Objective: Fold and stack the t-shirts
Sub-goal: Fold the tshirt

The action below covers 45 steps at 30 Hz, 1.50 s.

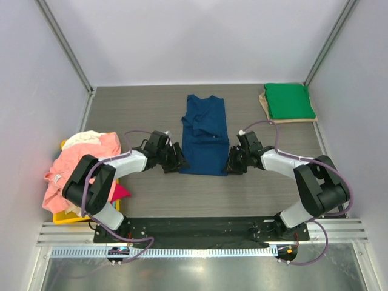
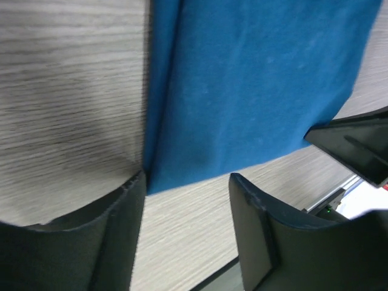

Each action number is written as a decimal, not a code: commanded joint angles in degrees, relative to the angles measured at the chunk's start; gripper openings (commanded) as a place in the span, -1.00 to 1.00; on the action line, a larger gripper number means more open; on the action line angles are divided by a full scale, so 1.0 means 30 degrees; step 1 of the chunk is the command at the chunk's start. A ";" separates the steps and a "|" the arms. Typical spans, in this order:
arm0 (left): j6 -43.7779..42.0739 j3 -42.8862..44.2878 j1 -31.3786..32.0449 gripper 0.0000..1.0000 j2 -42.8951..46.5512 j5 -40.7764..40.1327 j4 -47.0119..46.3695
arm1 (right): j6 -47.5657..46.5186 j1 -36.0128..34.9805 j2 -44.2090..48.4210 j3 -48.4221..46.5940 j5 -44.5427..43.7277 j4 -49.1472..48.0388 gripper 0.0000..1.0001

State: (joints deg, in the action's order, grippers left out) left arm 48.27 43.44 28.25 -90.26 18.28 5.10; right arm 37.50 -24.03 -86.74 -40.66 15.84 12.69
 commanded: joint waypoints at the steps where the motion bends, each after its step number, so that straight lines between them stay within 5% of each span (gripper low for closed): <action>1: 0.0375 -0.0446 0.0309 0.15 -0.0411 0.0175 -0.1613 | 0.0129 -0.0046 -0.0326 0.0634 0.0318 -0.1212 -0.48; 7: 0.0580 -0.1178 0.0632 0.01 -0.0558 -0.0849 -0.1613 | -0.0105 -0.0075 -0.0296 0.0694 0.0171 -0.0978 -0.87; 15: 0.0756 -0.2028 0.0866 -0.10 -0.0003 -0.2167 -0.1028 | -0.0399 -0.0075 -0.0062 0.0401 -0.0034 -0.0334 -0.98; 20: 0.0696 -0.2176 0.1013 -0.40 -0.0528 -0.2433 -0.1378 | -0.0399 -0.0046 0.0115 0.0489 -0.0034 -0.0274 -0.98; 24: 0.0667 -0.1971 0.1072 -0.98 -0.0676 -0.2608 -0.1613 | -0.0487 -0.0075 0.0055 0.0489 -0.0034 -0.0274 -0.98; 31: 0.1222 -0.2291 0.1626 -0.99 0.1050 -0.3396 -0.0971 | -0.0633 -0.0075 0.1778 0.0927 -0.0034 0.0544 -0.98; 45: 0.6377 -0.3847 0.8625 -0.99 1.1711 -0.8346 0.6643 | 0.0595 -0.0951 1.1235 0.0929 -0.0122 0.8716 -0.98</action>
State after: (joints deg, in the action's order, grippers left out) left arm 61.78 31.42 50.78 -59.79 -0.14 15.42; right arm 37.15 -25.19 -59.07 -37.39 15.35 30.98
